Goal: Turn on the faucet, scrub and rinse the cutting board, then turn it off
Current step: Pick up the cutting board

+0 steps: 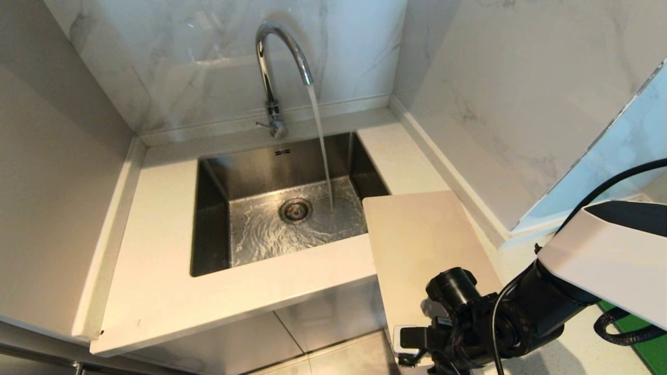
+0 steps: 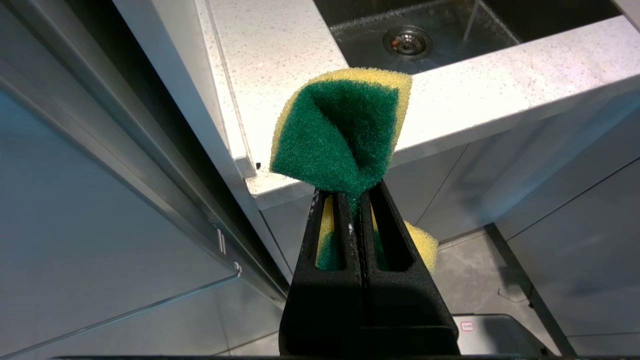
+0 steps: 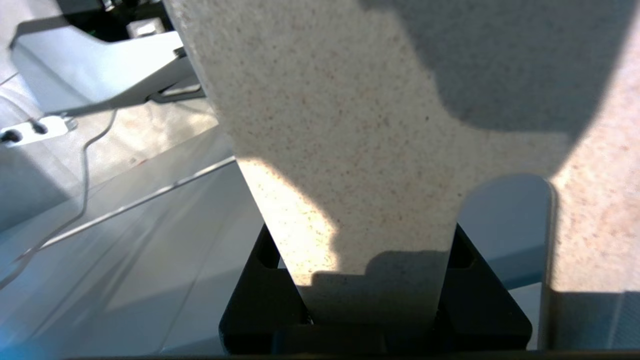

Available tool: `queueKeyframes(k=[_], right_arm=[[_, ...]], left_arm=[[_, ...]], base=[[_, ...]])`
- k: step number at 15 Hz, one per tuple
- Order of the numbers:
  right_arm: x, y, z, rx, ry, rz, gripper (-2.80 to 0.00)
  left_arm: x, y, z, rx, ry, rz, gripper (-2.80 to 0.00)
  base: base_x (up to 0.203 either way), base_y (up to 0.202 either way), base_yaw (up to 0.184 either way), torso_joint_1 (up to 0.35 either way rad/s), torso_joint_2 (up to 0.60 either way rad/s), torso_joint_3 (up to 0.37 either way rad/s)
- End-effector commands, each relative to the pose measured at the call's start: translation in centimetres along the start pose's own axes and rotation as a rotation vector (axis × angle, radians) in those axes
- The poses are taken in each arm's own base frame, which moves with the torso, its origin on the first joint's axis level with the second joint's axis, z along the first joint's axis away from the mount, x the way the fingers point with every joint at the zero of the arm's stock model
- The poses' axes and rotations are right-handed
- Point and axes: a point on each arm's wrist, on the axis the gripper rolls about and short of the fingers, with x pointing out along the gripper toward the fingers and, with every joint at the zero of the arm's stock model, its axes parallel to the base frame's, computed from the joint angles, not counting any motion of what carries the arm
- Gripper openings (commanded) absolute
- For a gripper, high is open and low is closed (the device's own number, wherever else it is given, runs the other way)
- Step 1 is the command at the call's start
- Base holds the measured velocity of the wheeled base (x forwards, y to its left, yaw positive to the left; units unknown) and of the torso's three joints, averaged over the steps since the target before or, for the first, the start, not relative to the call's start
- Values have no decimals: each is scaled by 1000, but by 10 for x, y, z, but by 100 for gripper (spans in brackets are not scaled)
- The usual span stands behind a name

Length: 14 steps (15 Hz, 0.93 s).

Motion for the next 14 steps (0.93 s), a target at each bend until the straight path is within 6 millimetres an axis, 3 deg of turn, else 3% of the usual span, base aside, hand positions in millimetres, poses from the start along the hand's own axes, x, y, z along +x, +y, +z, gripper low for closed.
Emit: queueKeyframes(k=[1,8,14], right_arm=[[-4,-6,4,-11,-36,-68,-280],[-28,-12,8,-28,-66,-180,-280],[-67,-15,12,-82,-120,-296,-280]], left_arm=[[0,0,0,0,-2,0,-280],[0,0,0,-1,-2,2,-280],[0,0,0,-5,-2,5,-280]], base=[[0,0,0,0,0,0],[0,0,0,0,0,0],[0,0,0,0,0,0]])
